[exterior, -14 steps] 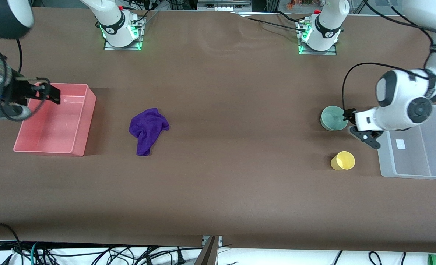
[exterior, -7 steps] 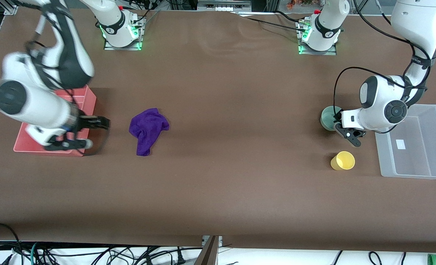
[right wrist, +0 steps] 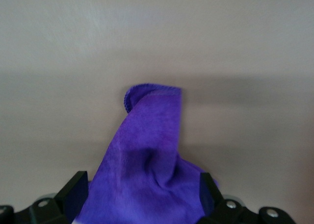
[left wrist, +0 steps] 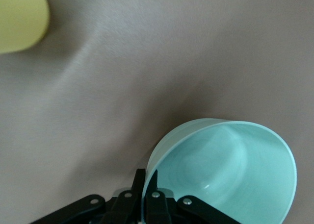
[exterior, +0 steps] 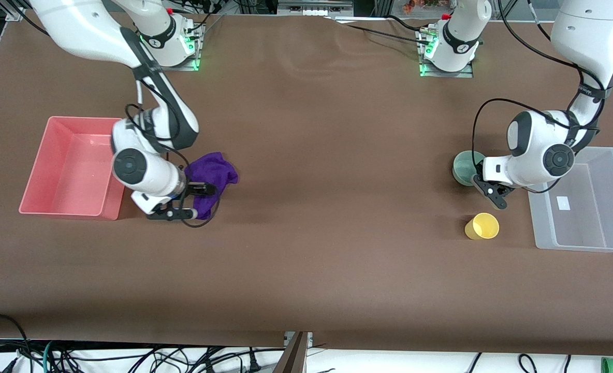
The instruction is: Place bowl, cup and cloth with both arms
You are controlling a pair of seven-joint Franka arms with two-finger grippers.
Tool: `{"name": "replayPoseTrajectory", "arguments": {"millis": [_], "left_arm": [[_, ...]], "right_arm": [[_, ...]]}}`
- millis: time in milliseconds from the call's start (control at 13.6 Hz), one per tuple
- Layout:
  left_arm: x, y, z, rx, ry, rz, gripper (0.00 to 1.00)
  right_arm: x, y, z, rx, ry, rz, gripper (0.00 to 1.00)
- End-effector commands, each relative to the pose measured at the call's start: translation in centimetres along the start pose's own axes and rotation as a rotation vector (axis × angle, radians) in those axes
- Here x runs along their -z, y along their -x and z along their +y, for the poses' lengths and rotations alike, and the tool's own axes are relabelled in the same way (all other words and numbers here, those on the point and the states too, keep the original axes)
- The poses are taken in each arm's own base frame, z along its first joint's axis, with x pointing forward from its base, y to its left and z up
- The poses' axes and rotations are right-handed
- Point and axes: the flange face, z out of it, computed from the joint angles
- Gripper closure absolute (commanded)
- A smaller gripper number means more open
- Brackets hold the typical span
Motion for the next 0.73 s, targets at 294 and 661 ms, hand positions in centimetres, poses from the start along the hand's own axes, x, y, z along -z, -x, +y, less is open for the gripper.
{"name": "replayPoseTrajectory", "arguments": {"millis": [294,661], "left_arm": [[16.9,6.4,-11.7,-0.108,0.004,-0.033,1.0],[10.9,16.4,-21.4,-0.122,-0.03,-0.032,1.0]], "right_arm": [[-4.6,2.7,-1.2,0.034,0.013,-0.053,1.0],[-1.0,1.2,-0.9,0.028,0.019,-0.072,1.0]]}}
